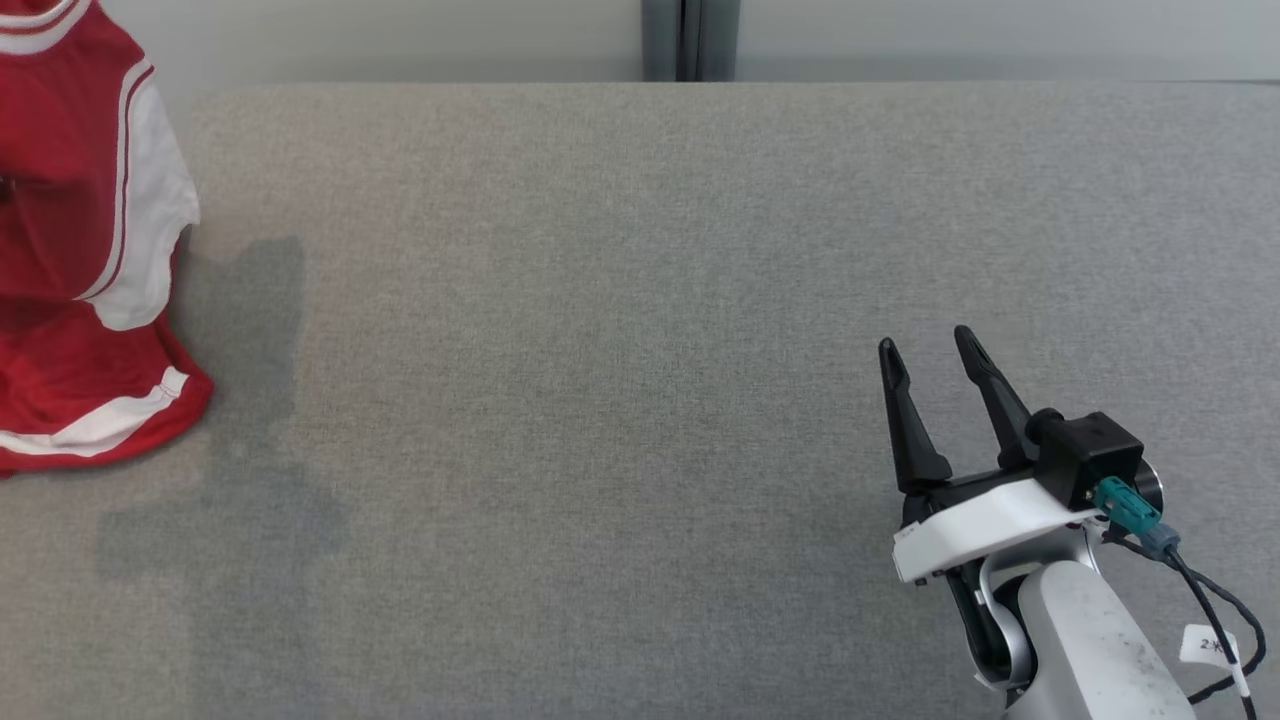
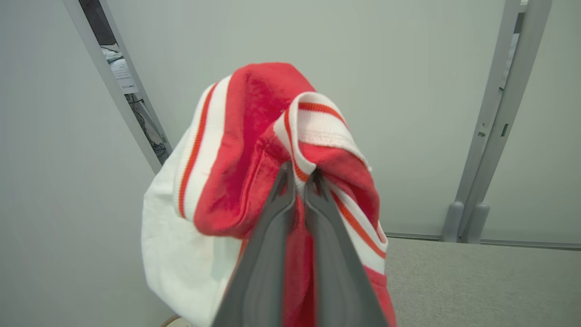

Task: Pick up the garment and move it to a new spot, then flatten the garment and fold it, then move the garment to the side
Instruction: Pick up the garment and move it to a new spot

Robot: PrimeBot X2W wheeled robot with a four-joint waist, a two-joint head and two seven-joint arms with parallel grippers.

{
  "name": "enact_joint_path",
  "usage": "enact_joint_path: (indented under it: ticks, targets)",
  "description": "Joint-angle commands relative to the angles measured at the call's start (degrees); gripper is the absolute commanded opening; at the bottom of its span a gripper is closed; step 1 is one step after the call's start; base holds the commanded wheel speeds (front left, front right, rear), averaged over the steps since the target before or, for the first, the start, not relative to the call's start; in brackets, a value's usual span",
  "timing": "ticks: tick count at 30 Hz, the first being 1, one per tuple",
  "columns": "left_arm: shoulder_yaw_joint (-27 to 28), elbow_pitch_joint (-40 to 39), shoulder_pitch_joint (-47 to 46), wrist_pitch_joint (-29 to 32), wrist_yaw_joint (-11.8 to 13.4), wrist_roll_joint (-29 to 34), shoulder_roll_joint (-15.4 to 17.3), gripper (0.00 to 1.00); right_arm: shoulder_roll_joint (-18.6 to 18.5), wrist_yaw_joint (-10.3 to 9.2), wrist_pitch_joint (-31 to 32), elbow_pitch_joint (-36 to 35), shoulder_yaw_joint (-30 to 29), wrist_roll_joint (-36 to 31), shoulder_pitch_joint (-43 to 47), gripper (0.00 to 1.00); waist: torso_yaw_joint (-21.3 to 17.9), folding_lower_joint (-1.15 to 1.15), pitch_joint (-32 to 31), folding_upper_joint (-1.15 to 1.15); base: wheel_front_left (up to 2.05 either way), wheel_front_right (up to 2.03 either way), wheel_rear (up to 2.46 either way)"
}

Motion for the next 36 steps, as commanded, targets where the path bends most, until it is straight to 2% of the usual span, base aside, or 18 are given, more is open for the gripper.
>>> enact_joint_path:
  ticks: [1, 8, 17, 21, 25, 30, 31, 32, 33, 36]
  targets:
    - [-0.64, -2.27, -1.14, 0.27, -0.20, -0.73, -1.28, 0.00, -0.18, -0.02, -0.41, 0.29, 0.18, 0.52, 0.94, 1.00, -3.75, 0.00, -4.30, 0.00, 0.00, 0.00, 0.00]
    - [-5.38, -11.76, -1.87, 0.30, -0.21, -2.05, -7.51, 0.00, -0.17, -0.02, -0.40, 0.14, 0.39, 0.16, 0.86, 1.00, -11.45, 0.00, -5.51, 0.00, 0.00, 0.00, 0.00]
    - [-11.67, -14.70, 3.50, -3.04, 0.11, -2.34, -15.19, 0.00, -0.13, -0.02, -0.42, -0.87, 0.76, -0.04, 1.06, 1.00, -22.39, 0.00, -3.15, 0.00, 0.00, 0.00, 0.00]
    - [-15.70, -11.97, 7.10, -5.15, -0.47, -0.49, -17.06, 0.00, -0.14, -0.02, -0.43, -1.33, 1.14, 0.36, 0.73, 1.00, -26.33, 0.00, -1.17, 0.00, 0.00, 0.00, 0.00]
    - [-19.78, -5.85, 10.89, -7.68, -1.02, 0.71, -18.73, 0.00, -0.09, -0.02, -0.42, -1.78, 1.39, 1.09, 0.48, 1.00, -29.27, 0.00, 0.88, 0.00, 0.00, 0.00, 0.00]
    - [-23.23, 3.85, 13.99, -11.59, -1.64, 1.68, -20.40, 0.00, -0.09, -0.02, -0.43, -2.37, 1.97, 1.68, 0.18, 1.00, -30.43, 0.00, 2.43, 0.00, 0.00, 0.00, 0.00]
    - [-23.84, 5.76, 14.35, -13.07, -1.69, 1.86, -20.73, 0.27, -0.09, -0.02, -0.43, -2.46, 1.88, 1.69, 0.25, 1.00, -30.32, 0.00, 2.59, 0.00, 0.00, 0.00, 0.00]
    - [-24.23, 7.15, 14.58, -14.20, -1.81, 2.06, -21.02, 0.73, -0.10, -0.02, -0.43, -2.50, 1.72, 1.72, 0.36, 1.00, -30.09, 0.00, 2.71, 0.00, 0.00, 0.00, 0.00]
    - [-24.68, 8.65, 14.81, -15.89, -1.96, 2.21, -21.30, 1.00, -0.11, -0.02, -0.43, -2.46, 1.58, 1.78, 0.43, 1.00, -29.70, 0.00, 2.77, 0.00, 0.00, 0.00, 0.00]
    - [-24.81, 10.87, 15.41, -21.59, -2.04, 1.81, -22.43, 1.00, -0.11, -0.02, -0.42, -2.39, 1.42, 1.59, 0.57, 1.00, -28.00, 0.00, 2.50, 0.00, 0.00, 0.00, 0.00]
